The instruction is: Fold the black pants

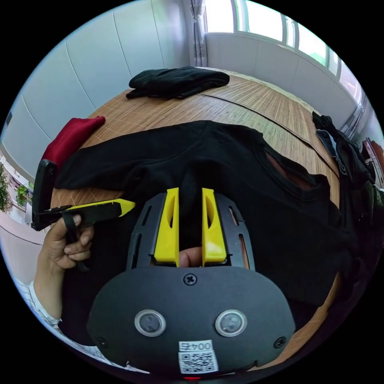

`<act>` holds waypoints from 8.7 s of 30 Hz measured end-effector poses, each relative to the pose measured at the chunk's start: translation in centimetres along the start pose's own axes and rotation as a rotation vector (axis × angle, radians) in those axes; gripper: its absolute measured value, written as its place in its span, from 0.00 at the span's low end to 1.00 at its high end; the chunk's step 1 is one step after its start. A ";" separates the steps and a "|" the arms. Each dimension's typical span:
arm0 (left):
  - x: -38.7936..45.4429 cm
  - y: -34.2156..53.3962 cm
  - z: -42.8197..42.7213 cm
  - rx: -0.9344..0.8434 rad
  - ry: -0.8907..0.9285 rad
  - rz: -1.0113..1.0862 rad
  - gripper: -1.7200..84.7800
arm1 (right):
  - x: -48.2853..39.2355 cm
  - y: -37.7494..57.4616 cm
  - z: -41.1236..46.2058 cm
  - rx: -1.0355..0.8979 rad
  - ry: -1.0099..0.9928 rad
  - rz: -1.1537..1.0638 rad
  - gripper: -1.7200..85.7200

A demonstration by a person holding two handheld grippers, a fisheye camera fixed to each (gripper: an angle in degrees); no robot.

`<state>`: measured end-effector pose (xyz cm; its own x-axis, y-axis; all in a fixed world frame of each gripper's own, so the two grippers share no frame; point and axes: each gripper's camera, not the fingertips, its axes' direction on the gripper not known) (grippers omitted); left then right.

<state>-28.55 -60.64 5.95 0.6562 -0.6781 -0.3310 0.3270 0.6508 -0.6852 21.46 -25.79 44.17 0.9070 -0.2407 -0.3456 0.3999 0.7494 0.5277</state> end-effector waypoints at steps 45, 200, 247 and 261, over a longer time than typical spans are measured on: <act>-7.8 -5.7 -0.7 0.012 -0.003 -0.001 0.02 | 7.4 6.1 -18.8 0.203 0.405 0.183 0.12; -26.2 9.5 -41.9 0.774 0.123 -0.858 0.14 | 0.7 20.4 -37.0 0.043 0.254 0.397 0.01; 19.5 46.1 74.4 -0.136 -0.673 1.011 0.16 | 15.6 27.9 -55.1 0.380 -0.322 0.511 0.02; -9.8 52.4 45.0 -0.053 -0.677 0.359 0.17 | 17.1 31.6 -60.7 0.167 -0.333 0.625 0.14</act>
<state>12.74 -4.58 2.46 0.9949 -0.0605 -0.0808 -0.0061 0.7629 -0.6465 41.57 31.23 7.80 0.9542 0.0066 0.2992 -0.2150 0.7107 0.6699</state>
